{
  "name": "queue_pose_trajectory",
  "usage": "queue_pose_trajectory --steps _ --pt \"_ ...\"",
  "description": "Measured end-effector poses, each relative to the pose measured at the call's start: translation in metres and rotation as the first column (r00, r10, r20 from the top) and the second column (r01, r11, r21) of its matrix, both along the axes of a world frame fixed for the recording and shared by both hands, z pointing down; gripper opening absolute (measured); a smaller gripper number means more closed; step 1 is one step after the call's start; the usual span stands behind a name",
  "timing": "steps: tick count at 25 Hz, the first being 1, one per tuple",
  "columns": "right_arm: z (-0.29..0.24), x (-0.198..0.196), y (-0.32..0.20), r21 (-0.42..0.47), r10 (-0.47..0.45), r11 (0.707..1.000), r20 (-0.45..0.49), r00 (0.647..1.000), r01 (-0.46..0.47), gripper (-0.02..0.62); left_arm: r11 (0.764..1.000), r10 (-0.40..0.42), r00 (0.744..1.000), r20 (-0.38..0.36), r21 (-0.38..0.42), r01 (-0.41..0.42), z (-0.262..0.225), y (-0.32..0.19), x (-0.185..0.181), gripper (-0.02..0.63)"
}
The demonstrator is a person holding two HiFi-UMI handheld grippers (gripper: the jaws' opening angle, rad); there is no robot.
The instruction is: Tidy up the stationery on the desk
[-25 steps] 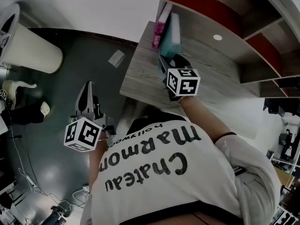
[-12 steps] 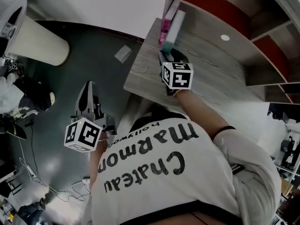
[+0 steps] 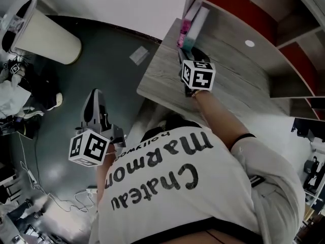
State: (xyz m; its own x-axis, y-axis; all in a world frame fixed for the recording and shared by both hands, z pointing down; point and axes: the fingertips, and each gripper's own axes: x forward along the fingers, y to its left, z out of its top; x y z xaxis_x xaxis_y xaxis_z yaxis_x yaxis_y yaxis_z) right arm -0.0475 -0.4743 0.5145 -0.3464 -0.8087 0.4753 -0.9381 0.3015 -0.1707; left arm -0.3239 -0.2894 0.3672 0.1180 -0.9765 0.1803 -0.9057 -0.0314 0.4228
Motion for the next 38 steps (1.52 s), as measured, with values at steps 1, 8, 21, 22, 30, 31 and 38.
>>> queue_pose_trajectory --steps 1,8,21,22,30,31,38 --pt "0.0 0.001 -0.001 0.002 -0.009 1.0 0.0 1.0 0.009 0.195 1.0 -0.002 1.0 -0.002 0.0 0.002 0.0 0.001 0.001 0.015" --pt "-0.001 0.012 -0.013 0.011 -0.043 0.999 -0.006 0.999 0.043 0.195 1.0 -0.008 1.0 -0.019 -0.002 0.008 0.003 0.005 0.011 0.015" --pt "-0.001 0.016 -0.035 0.023 -0.021 1.0 0.018 1.0 0.021 0.196 1.0 0.011 1.0 -0.003 -0.011 -0.011 0.001 -0.004 0.031 0.016" --pt "-0.001 0.017 -0.036 0.023 -0.022 0.999 0.018 1.0 0.022 0.196 1.0 0.009 1.0 -0.002 -0.012 -0.009 0.001 -0.004 0.032 0.016" --pt "-0.001 0.02 -0.047 0.02 -0.023 1.0 0.03 0.999 0.022 0.198 1.0 -0.004 1.0 0.008 -0.023 0.005 0.001 -0.001 0.034 0.015" --pt "-0.001 0.02 -0.048 0.021 -0.023 1.0 0.032 0.999 0.022 0.199 1.0 -0.009 1.0 0.01 -0.026 0.009 0.001 0.0 0.034 0.015" --pt "-0.001 0.023 -0.061 0.023 -0.005 1.0 0.05 0.999 0.004 0.199 0.998 -0.044 0.999 0.019 -0.047 0.045 0.005 0.005 0.025 0.015"
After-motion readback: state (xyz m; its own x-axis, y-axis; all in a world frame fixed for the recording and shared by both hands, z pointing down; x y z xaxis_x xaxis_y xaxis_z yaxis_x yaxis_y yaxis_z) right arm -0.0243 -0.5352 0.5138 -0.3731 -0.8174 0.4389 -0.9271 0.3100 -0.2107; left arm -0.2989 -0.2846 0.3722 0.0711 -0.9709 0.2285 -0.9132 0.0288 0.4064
